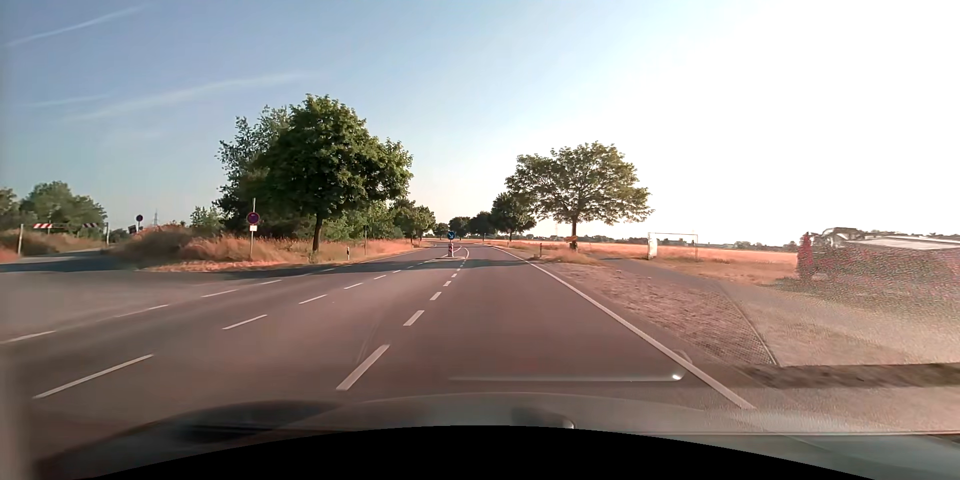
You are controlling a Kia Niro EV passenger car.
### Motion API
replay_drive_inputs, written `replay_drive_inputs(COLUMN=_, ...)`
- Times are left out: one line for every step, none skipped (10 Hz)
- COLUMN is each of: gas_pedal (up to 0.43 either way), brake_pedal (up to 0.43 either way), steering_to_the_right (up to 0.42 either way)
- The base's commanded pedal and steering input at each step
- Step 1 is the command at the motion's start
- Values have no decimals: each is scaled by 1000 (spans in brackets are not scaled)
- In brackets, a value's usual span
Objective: Follow the waypoints while adhering to traffic rules and regulations
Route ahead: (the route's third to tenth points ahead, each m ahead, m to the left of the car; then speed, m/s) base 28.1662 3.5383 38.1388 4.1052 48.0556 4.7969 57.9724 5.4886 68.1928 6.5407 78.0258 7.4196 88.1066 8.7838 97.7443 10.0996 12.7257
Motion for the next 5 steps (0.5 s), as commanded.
replay_drive_inputs(gas_pedal=0, brake_pedal=0, steering_to_the_right=-12)
replay_drive_inputs(gas_pedal=0, brake_pedal=0, steering_to_the_right=-12)
replay_drive_inputs(gas_pedal=0, brake_pedal=0, steering_to_the_right=-12)
replay_drive_inputs(gas_pedal=0, brake_pedal=0, steering_to_the_right=-12)
replay_drive_inputs(gas_pedal=20, brake_pedal=0, steering_to_the_right=-11)
